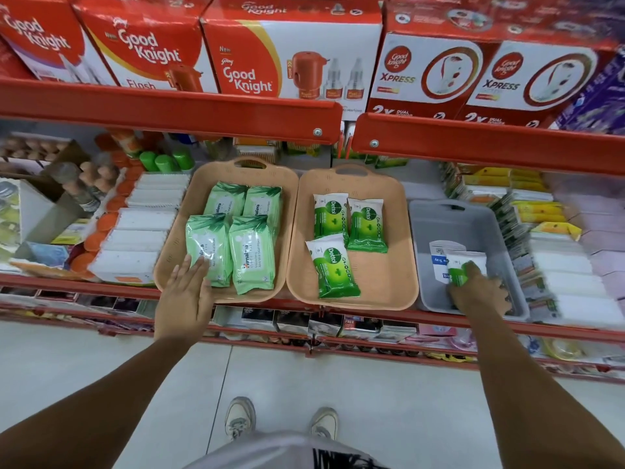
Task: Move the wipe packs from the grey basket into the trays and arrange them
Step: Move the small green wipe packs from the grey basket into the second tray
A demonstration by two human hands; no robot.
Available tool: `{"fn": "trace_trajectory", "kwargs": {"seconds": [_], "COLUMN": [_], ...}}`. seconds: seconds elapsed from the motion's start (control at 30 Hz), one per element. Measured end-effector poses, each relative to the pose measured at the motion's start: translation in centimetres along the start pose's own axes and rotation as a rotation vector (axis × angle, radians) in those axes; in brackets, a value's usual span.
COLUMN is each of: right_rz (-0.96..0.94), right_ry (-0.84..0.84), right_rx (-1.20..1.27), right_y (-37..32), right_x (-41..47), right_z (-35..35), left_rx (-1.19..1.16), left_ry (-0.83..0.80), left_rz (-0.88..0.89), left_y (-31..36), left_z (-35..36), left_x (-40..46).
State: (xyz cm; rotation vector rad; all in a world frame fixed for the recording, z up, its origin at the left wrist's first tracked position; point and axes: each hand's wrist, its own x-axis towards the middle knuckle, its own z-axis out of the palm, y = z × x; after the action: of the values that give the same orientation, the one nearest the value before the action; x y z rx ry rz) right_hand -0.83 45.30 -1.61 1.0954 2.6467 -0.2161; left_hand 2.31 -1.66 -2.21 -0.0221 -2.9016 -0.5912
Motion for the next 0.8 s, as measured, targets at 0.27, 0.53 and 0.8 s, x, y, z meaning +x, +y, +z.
{"fn": "trace_trajectory", "kwargs": {"seconds": [0.27,0.53,0.8], "right_rz": [-0.293,-0.485,-0.485], "right_ry": [0.360,0.180,0.057], "right_rx": [0.296,0.100,0.013], "right_y": [-5.5,-12.7,-15.4], "right_x": [-5.9,-9.4,-10.9], "right_z": [-1.4,2.1,1.2], "left_rx": [-0.004,0.006,-0.028], "left_ry": [0.031,-0.038,-0.074], "left_rz": [0.005,0.017,0.043], "left_y": [0.7,-0.5,-0.5], "left_z": [-0.4,0.1,-0.6], "left_x": [-0.2,0.0,0.1]}}
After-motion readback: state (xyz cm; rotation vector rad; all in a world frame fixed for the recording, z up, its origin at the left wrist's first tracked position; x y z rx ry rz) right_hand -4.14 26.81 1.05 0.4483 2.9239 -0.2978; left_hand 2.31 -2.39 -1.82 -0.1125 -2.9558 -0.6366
